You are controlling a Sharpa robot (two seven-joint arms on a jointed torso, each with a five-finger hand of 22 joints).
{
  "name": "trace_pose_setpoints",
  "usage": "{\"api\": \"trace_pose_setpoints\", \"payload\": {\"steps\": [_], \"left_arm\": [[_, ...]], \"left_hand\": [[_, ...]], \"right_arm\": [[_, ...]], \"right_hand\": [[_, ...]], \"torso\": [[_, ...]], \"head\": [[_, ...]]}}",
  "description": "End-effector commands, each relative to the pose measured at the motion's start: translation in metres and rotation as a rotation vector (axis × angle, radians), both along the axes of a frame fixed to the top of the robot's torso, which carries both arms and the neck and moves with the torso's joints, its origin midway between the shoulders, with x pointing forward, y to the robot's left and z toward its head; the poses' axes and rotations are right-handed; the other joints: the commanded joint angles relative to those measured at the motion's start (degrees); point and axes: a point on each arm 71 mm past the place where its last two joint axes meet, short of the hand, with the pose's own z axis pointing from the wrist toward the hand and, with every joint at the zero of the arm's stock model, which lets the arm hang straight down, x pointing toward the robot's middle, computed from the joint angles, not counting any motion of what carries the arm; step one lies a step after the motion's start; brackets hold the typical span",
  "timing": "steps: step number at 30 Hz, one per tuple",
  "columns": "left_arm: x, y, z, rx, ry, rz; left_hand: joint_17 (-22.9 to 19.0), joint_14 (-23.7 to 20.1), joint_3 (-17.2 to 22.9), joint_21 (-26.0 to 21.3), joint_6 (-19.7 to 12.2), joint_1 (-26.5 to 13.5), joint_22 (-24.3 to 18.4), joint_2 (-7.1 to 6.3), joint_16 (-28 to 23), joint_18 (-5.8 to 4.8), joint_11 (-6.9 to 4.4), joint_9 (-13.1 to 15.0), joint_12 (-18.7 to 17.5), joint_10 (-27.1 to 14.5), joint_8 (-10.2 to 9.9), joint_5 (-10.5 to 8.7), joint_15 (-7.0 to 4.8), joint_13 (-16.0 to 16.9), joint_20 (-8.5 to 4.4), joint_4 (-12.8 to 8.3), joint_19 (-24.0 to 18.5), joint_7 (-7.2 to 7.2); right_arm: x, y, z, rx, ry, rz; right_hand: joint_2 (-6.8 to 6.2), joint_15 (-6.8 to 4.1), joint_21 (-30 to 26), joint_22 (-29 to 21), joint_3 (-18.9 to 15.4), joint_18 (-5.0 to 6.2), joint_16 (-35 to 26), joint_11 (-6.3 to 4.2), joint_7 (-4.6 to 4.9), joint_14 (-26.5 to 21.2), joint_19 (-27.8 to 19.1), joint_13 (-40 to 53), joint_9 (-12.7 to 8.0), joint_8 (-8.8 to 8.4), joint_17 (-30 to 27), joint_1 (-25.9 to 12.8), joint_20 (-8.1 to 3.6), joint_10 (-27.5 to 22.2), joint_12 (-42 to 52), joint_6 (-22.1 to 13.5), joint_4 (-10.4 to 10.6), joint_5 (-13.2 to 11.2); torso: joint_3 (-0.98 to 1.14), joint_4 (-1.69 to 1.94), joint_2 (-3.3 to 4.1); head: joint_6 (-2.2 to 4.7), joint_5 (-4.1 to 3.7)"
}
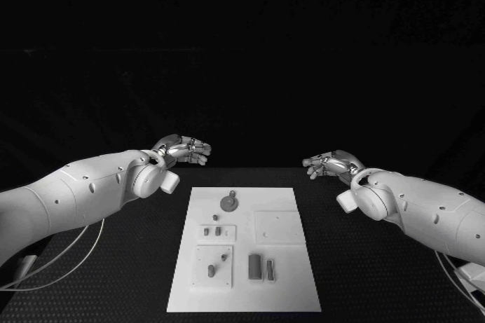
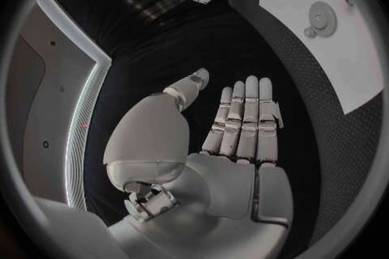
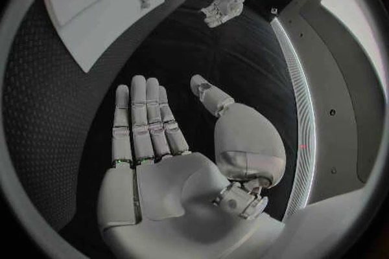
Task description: Assemble the parts on the task board
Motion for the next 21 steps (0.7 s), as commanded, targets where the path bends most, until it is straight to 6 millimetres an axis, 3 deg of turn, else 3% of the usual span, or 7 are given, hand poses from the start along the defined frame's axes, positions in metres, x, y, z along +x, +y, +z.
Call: {"api": "trace_pose_setpoints", "payload": {"steps": [1, 6, 11, 15, 16, 20, 21], "left_arm": [[0.004, -0.003, 0.002, -0.100, -0.003, -0.013], [0.009, -0.007, 0.001, -0.126, -0.010, -0.012], [0.008, -0.007, -0.004, -0.142, -0.006, -0.018], [0.007, -0.005, -0.007, -0.145, 0.000, -0.024], [0.008, -0.003, -0.008, -0.099, 0.011, 0.007], [0.006, -0.005, -0.010, -0.104, 0.007, 0.012], [0.005, -0.007, -0.011, -0.108, 0.004, 0.015]], "left_hand": [[-1.2, -3.9, -1.2, -2.4, -1.9, -1.5, -2.5, -0.52, -3.1, -1.37, -0.32, -0.3, -0.2, -3.4, -0.9, -0.47, 0.91, -1.7, 0.94, 0.0, -2.5, -0.73], [-3.2, -10.1, -3.7, -2.5, -4.6, -5.5, -7.8, -1.84, -7.2, -1.74, -1.48, -0.3, -0.1, -7.9, -1.7, -0.84, 2.01, -4.1, 3.68, 1.1, -9.7, -1.89], [-3.6, -10.8, -4.0, -2.3, -5.1, -7.2, -10.3, -2.47, -7.7, -1.73, -1.66, 0.1, 0.0, -8.5, -1.4, -0.83, 2.29, -5.0, 4.02, 2.4, -10.4, -1.90], [-3.6, -10.7, -4.0, -2.2, -4.6, -7.4, -11.9, -2.15, -7.7, -1.71, -1.51, 0.7, 0.2, -7.9, -0.7, -0.82, 2.29, -5.4, 3.88, 2.7, -9.6, -1.68], [-33.6, -46.8, -29.3, -5.9, -42.6, -61.6, -62.0, 7.00, -23.1, -1.74, -6.09, -24.9, -3.8, -55.7, -17.5, -3.66, -6.12, -14.0, -0.52, 7.0, -47.9, -6.78], [-33.6, -46.8, -29.3, -5.9, -42.6, -61.6, -62.0, 7.00, -23.1, -1.74, -6.09, -24.9, -3.8, -55.7, -17.5, -3.66, -6.12, -14.0, -0.52, 7.0, -47.9, -6.78], [-33.6, -46.8, -29.3, -5.9, -42.6, -61.6, -62.0, 7.00, -23.1, -1.74, -6.09, -24.9, -3.8, -55.7, -17.5, -3.66, -6.12, -14.0, -0.52, 7.0, -47.9, -6.78]], "right_arm": [[0.004, 0.007, 0.004, 0.133, -0.024, 0.039], [0.009, 0.008, 0.002, 0.139, -0.038, 0.039], [0.010, 0.010, 0.002, 0.152, -0.043, 0.042], [0.010, 0.009, 0.002, 0.156, -0.039, 0.042], [0.011, 0.007, 0.001, 0.120, -0.031, 0.014], [0.009, 0.009, 0.000, 0.127, -0.036, 0.008], [0.008, 0.009, 0.000, 0.132, -0.038, 0.005]], "right_hand": [[0.69, 3.35, -3.2, -0.9, 0.0, -1.78, -6.1, 1.83, -0.44, -5.5, -5.4, -4.6, -0.4, -0.71, -2.8, 0.2, 1.14, -2.5, -5.8, -1.8, -0.1, -0.1], [0.91, 4.54, -6.0, -2.2, -0.8, -2.54, -12.6, 2.18, -0.75, -9.6, -7.9, -11.6, -0.9, -1.21, -6.2, 0.3, 1.98, -3.8, -13.1, -4.1, 0.9, -0.1], [1.84, 4.74, -7.8, -2.7, -6.0, -2.66, -16.0, 2.48, -0.46, -10.0, -8.7, -17.2, -1.1, -0.91, -8.4, -1.3, 2.35, -2.3, -17.8, -5.3, -0.1, -0.1], [2.07, 4.87, -8.5, -2.9, -7.2, -2.47, -16.9, 2.62, -0.27, -9.6, -8.4, -19.3, -1.4, -0.72, -9.0, -1.7, 2.42, -1.2, -19.3, -5.8, 0.2, -0.2], [5.63, -5.87, -19.5, -22.5, -37.9, -6.94, -44.1, -6.72, -10.21, -45.3, -33.9, -37.9, -41.5, -5.63, -31.2, -47.0, -8.10, -50.1, -29.9, -49.7, 13.8, -2.9], [5.63, -5.87, -19.5, -27.5, -37.9, -6.94, -44.1, -6.72, -10.21, -45.3, -33.9, -37.9, -41.5, -5.63, -31.2, -47.0, -8.10, -50.1, -29.9, -49.7, 13.8, -2.9], [5.63, -5.87, -19.5, -68.5, -37.9, -6.94, -44.1, -6.72, -10.21, -45.3, -33.9, -37.9, -41.5, -5.63, -31.2, -47.0, -8.10, -50.1, -29.9, -49.7, 13.8, -2.9]], "torso": [[-0.11, -0.27, -0.90], [0.06, -0.46, -1.49], [0.39, -0.56, -1.86], [0.63, -0.52, -1.99], [0.37, -0.51, -1.75], [0.42, -0.08, -2.04], [0.45, 0.17, -2.22]], "head": [[1.39, 0.19], [2.10, 0.59], [3.49, 0.97], [3.72, 1.21], [3.50, 1.05], [3.37, 0.57], [3.30, 0.29]]}}
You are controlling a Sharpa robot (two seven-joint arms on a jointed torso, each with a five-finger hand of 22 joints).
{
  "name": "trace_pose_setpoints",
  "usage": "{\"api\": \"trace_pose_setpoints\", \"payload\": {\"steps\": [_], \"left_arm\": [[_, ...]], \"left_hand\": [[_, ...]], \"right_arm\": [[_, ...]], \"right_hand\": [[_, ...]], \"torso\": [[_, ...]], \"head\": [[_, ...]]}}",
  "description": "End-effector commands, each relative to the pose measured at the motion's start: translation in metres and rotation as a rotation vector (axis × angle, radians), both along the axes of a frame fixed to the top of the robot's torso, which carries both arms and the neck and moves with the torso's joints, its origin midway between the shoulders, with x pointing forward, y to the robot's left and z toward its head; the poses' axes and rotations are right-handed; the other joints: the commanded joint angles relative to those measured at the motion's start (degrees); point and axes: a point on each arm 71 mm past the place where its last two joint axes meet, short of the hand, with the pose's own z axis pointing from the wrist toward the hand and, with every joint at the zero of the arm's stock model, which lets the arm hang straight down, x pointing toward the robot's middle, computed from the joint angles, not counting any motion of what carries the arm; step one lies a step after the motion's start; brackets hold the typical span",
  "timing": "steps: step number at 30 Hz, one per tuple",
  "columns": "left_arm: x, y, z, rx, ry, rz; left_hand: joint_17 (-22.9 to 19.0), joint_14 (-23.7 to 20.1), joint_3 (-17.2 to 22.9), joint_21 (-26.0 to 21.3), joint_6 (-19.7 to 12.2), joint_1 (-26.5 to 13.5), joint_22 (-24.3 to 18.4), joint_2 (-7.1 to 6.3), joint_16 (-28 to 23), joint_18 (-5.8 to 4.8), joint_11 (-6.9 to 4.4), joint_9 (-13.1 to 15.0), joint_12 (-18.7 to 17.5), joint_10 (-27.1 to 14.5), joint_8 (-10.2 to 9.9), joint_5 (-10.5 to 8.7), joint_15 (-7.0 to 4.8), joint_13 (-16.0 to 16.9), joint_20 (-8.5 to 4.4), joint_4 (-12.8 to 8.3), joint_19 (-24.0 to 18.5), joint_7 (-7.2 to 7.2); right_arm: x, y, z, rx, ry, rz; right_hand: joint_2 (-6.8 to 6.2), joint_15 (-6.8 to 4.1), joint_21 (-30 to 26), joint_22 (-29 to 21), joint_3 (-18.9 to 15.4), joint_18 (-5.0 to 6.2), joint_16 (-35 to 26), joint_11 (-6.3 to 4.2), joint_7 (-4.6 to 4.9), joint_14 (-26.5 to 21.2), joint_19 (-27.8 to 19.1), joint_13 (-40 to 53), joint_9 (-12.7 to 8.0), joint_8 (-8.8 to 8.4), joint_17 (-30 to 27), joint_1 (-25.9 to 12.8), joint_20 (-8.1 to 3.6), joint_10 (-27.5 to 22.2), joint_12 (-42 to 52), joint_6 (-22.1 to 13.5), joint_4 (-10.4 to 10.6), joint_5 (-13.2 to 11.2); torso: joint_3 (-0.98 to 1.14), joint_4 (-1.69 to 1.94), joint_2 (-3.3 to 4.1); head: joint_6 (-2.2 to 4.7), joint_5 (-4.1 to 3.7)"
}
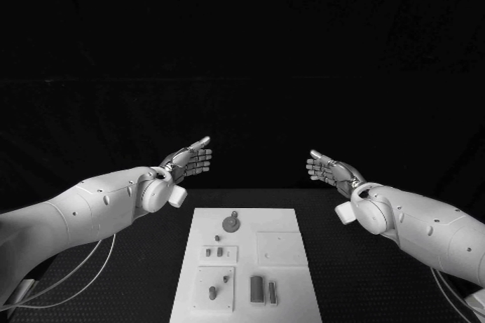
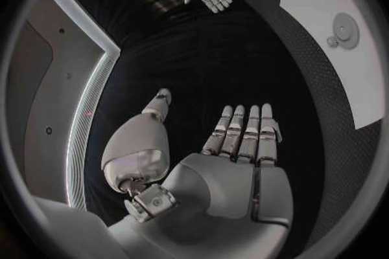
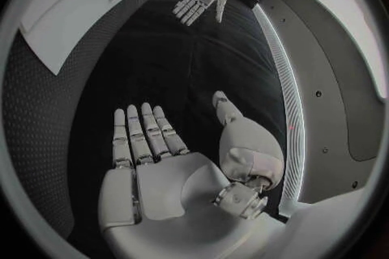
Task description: Assemble the parts on the task board
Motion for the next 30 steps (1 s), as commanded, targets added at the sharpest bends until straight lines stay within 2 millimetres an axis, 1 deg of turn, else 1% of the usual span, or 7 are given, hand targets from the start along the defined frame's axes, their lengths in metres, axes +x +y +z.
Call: {"api": "trace_pose_setpoints", "payload": {"steps": [1, 3, 4, 6, 10, 22, 30], "left_arm": [[-0.003, -0.005, -0.003, -0.009, -0.012, 0.013], [-0.007, -0.010, -0.005, -0.018, -0.019, 0.022], [-0.010, -0.014, -0.008, -0.027, -0.025, 0.031], [-0.016, -0.020, -0.011, -0.039, -0.035, 0.045], [-0.034, -0.039, -0.019, -0.074, -0.061, 0.087], [-0.099, -0.086, -0.025, -0.143, -0.122, 0.221], [-0.121, -0.098, -0.023, -0.153, -0.137, 0.261]], "left_hand": [[-16.3, -19.7, -13.8, -2.0, -20.7, -29.4, -27.2, 5.07, -8.4, -0.86, -2.50, -14.0, -2.2, -26.1, -9.2, -1.52, -4.61, -4.7, -2.40, 2.3, -20.9, -2.80], [-16.3, -19.7, -13.8, -2.0, -20.7, -29.4, -27.2, 5.07, -8.4, -0.86, -2.50, -14.0, -2.2, -26.1, -9.2, -1.52, -4.61, -4.7, -2.40, 2.3, -20.9, -2.80], [-16.3, -19.7, -13.8, -2.0, -20.7, -29.4, -27.2, 5.07, -8.4, -0.86, -2.50, -14.0, -2.2, -26.1, -9.2, -1.52, -4.61, -4.7, -2.40, 2.3, -20.9, -2.80], [-16.3, -19.7, -13.8, -2.0, -20.7, -29.4, -27.2, 5.07, -8.4, -0.86, -2.50, -14.0, -2.2, -26.1, -9.2, -1.52, -4.61, -4.7, -2.40, 2.3, -20.9, -2.80], [-16.3, -19.7, -13.8, -2.0, -20.7, -29.4, -27.2, 5.07, -8.4, -0.86, -2.50, -14.0, -2.2, -26.1, -9.2, -1.52, -4.61, -4.7, -2.40, 2.3, -20.9, -2.80], [-16.3, -19.7, -13.8, -2.0, -20.7, -29.4, -27.2, 5.07, -8.4, -0.86, -2.50, -14.0, -2.2, -26.1, -9.2, -1.52, -4.61, -4.7, -2.40, 2.3, -20.9, -2.80], [-16.3, -19.7, -13.8, -2.0, -20.7, -29.4, -27.2, 5.07, -8.4, -0.86, -2.50, -14.0, -2.2, -26.1, -9.2, -1.52, -4.61, -4.7, -2.40, 2.3, -20.9, -2.80]], "right_arm": [[-0.003, 0.003, -0.001, 0.016, -0.011, -0.014], [-0.006, 0.005, -0.001, 0.030, -0.018, -0.024], [-0.009, 0.007, -0.002, 0.042, -0.023, -0.033], [-0.015, 0.011, -0.002, 0.061, -0.032, -0.047], [-0.031, 0.020, -0.004, 0.113, -0.051, -0.093], [-0.095, 0.044, 0.002, 0.238, -0.068, -0.249], [-0.123, 0.051, 0.007, 0.265, -0.058, -0.308]], "right_hand": [[1.84, -5.84, -5.9, -55.6, -16.6, -2.56, -14.7, -5.07, -5.47, -19.3, -13.8, -10.0, -21.6, -2.65, -12.0, -24.4, -5.74, -26.4, -5.7, -23.7, 7.3, -1.5], [1.84, -5.84, -5.9, -55.6, -16.6, -2.56, -14.7, -5.07, -5.47, -19.3, -13.8, -10.0, -21.6, -2.65, -12.0, -24.4, -5.74, -26.4, -5.7, -23.7, 7.3, -1.5], [1.84, -5.84, -5.9, -55.6, -16.6, -2.56, -14.7, -5.07, -5.47, -19.3, -13.8, -10.0, -21.6, -2.65, -12.0, -24.4, -5.74, -26.4, -5.7, -23.7, 7.3, -1.5], [1.84, -5.84, -5.9, -55.6, -16.6, -2.56, -14.7, -5.07, -5.47, -19.3, -13.8, -10.0, -21.6, -2.65, -12.0, -24.4, -5.74, -26.4, -5.7, -23.7, 7.3, -1.5], [1.84, -5.84, -5.9, -55.6, -16.6, -2.56, -14.7, -5.07, -5.47, -19.3, -13.8, -10.0, -21.6, -2.65, -12.0, -24.4, -5.74, -26.4, -5.7, -23.7, 7.3, -1.5], [1.84, -5.84, -5.9, -55.6, -16.6, -2.56, -14.7, -5.07, -5.47, -19.3, -13.8, -10.0, -21.6, -2.65, -12.0, -24.4, -5.74, -26.4, -5.7, -23.7, 7.3, -1.5], [1.84, -5.84, -5.9, -55.6, -16.6, -2.56, -14.7, -5.07, -5.47, -19.3, -13.8, -10.0, -21.6, -2.65, -12.0, -24.4, -5.74, -26.4, -5.7, -23.7, 7.3, -1.5]], "torso": [[0.07, 0.88, -0.59], [0.16, 1.62, -1.11], [0.24, 2.30, -1.58], [0.35, 3.15, -2.17], [0.49, 4.31, -2.97], [0.51, 4.52, -3.12], [0.51, 4.52, -3.12]], "head": [[-0.27, -0.96], [-0.49, -1.78], [-0.69, -2.54], [-0.94, -3.49], [-1.29, -4.77], [-1.35, -5.00], [-1.35, -5.00]]}}
